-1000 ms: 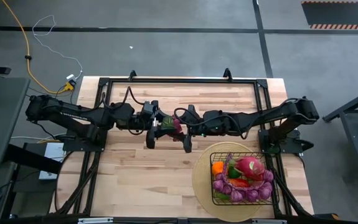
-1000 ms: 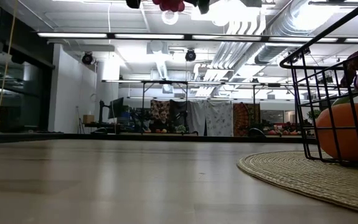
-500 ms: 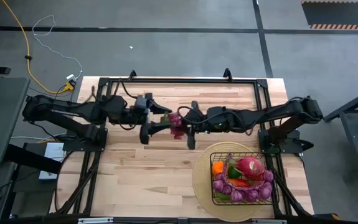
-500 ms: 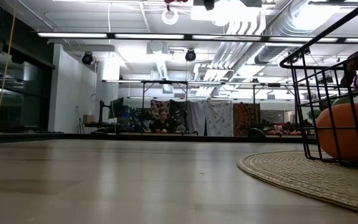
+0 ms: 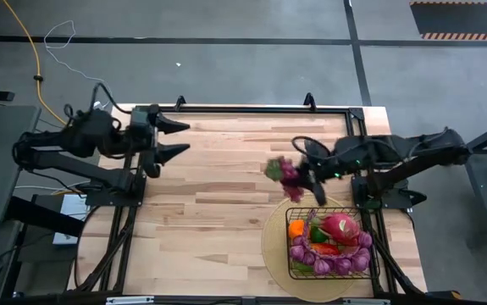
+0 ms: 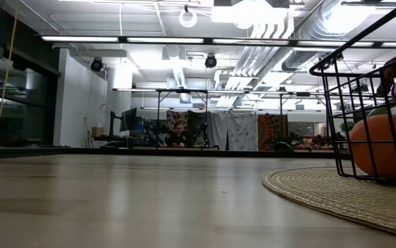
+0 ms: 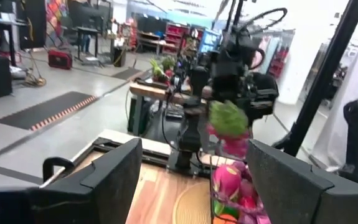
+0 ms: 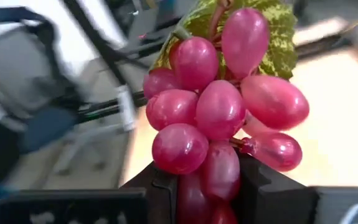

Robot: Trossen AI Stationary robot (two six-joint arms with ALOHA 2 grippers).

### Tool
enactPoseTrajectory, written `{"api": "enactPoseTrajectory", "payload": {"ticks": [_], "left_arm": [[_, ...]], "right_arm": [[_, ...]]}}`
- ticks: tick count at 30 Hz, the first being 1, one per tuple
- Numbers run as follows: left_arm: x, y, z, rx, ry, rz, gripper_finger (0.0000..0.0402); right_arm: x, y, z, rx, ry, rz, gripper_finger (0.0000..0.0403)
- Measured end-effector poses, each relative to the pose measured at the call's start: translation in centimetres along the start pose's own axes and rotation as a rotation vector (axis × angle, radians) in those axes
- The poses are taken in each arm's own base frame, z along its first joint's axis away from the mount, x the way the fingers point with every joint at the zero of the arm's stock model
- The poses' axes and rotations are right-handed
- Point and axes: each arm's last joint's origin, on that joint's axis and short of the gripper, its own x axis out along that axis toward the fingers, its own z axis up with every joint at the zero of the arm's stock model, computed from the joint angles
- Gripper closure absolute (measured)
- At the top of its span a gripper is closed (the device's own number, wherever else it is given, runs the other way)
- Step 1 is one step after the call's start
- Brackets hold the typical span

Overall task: Build produce basket
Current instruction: Put the grapes into the wire basket, then return to Home Position

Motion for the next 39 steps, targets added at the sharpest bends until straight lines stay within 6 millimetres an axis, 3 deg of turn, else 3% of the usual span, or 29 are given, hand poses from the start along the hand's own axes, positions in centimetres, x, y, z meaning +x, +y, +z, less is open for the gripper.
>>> {"api": "enactPoseTrajectory", "payload": {"ticks": [6, 10, 15, 21, 27, 34, 39], "left_arm": [[-0.7, 0.1, 0.3, -0.004, -0.019, 0.006, 0.0124], [-0.5, 0.1, 0.2, -0.002, -0.012, 0.007, 0.0124], [0.0, 0.0, -0.1, 0.002, 0.004, 0.01, 0.0124], [0.3, 0.0, -0.2, 0.004, 0.014, 0.011, 0.0124], [0.3, 0.0, -0.2, -0.017, 0.013, 0.011, 0.0124], [0.3, 0.0, -0.2, -0.025, 0.013, 0.011, 0.0124], [0.3, 0.0, -0.2, -0.025, 0.013, 0.011, 0.0124]], "right_arm": [[-1.3, 3.2, -4.0, 0.199, 0.32, 0.049, 0.0327], [-0.8, 5.7, -7.4, 0.309, 0.536, 0.014, 0.0326], [0.3, 8.7, -11.2, 0.365, 0.685, -0.066, 0.0313], [1.2, 9.6, -14.7, 0.325, 0.809, -0.272, 0.0284], [1.2, 9.7, -16.1, 0.255, 0.92, -0.335, 0.0241], [1.0, 9.3, -16.2, 0.128, 1.002, -0.274, 0.0178], [1.0, 9.3, -16.2, 0.106, 1.025, -0.259, 0.0155]]}}
